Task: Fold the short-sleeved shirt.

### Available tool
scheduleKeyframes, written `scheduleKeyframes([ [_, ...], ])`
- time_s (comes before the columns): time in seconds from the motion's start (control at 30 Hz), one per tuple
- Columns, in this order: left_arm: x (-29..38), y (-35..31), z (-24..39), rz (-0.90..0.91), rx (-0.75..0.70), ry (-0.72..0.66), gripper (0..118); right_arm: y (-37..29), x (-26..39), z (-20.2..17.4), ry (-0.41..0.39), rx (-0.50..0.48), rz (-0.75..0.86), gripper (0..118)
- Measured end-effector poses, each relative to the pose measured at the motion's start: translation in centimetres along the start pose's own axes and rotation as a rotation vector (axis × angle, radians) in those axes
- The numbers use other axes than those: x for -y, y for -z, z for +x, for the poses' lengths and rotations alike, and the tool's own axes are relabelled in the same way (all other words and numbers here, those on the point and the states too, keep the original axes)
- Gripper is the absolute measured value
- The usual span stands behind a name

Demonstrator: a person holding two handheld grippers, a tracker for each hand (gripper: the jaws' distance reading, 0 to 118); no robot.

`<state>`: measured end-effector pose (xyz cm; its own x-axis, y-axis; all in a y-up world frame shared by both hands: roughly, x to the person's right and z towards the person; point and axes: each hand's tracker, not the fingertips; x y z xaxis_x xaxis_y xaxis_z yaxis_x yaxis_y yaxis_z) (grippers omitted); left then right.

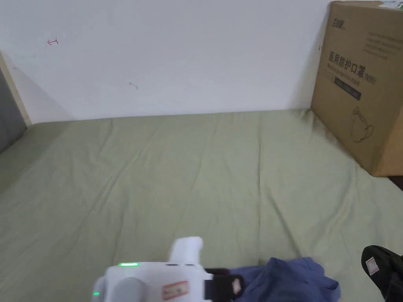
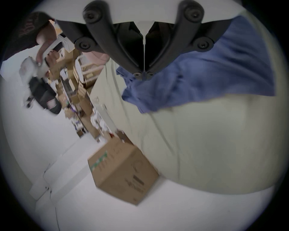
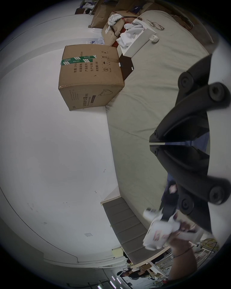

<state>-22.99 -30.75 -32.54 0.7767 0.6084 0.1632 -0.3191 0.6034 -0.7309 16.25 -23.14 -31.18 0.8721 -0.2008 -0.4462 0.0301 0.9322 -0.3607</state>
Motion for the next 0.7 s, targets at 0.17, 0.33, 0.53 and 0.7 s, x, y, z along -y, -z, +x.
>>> scheduleKeyframes([
  [0.17, -0.4, -9.9, -7.8, 0.142, -0.078, -0.183, 32, 0.6, 0.1, -0.6, -0.002, -0.008, -0.013, 3],
  [0.33, 1.7, -13.5, -15.2, 0.123, -0.049, -0.345, 118, 1.6, 0.1, -1.7, -0.006, -0.029, -0.043, 3],
  [0.53, 5.5, -10.0, -19.9, 0.128, 0.141, -0.540, 118, 2.6, -0.2, -2.2, 0.000, -0.032, -0.082, 3],
  [0.7, 7.1, -2.1, -21.1, 0.032, 0.435, -0.636, 118, 3.1, -0.4, -2.4, -0.042, -0.009, -0.109, 3],
])
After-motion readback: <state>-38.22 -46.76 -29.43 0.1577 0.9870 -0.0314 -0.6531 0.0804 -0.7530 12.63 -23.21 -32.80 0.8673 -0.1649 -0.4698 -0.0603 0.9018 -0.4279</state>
